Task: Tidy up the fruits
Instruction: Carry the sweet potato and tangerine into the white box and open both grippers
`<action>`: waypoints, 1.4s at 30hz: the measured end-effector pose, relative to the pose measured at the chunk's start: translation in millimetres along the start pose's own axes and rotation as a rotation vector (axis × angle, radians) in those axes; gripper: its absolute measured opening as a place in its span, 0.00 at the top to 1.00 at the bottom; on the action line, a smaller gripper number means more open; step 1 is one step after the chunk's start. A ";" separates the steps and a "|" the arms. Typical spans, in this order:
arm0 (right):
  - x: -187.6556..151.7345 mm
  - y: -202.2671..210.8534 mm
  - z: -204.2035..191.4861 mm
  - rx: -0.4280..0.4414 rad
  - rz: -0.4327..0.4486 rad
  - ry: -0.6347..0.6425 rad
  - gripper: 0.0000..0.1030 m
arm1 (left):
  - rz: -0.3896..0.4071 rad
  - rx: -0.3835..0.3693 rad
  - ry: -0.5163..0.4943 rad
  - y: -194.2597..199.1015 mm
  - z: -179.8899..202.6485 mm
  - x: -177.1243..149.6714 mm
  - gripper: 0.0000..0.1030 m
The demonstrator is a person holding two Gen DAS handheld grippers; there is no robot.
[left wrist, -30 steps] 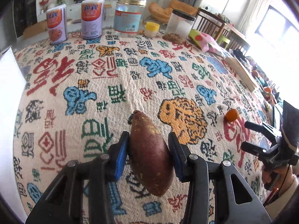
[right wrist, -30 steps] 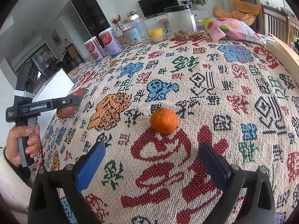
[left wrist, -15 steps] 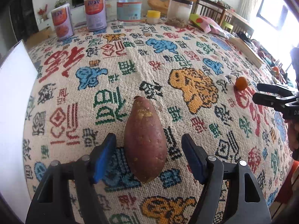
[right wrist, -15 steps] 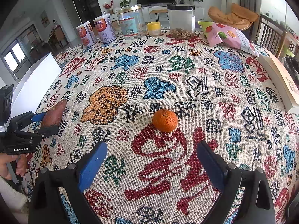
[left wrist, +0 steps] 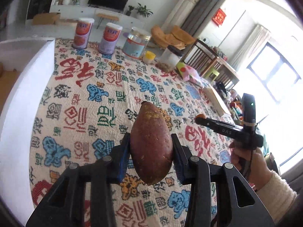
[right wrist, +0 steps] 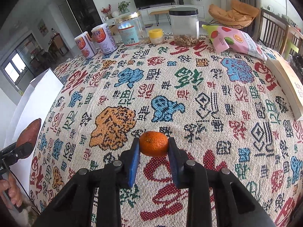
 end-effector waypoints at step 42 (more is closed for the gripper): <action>-49.3 -50.5 -436.3 0.272 -0.125 0.418 0.05 | 0.146 0.923 0.119 195.7 -228.3 -37.8 0.05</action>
Point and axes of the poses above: each gripper's, at about its wrist camera, not at the fingertips, and y roughly against the way its jaws point, z to its right, x to its top, the point moved 6 cm from there along -y, roughly the way its jaws point, and after that the axes turned 14 degrees about x, right-handed, at the moved point
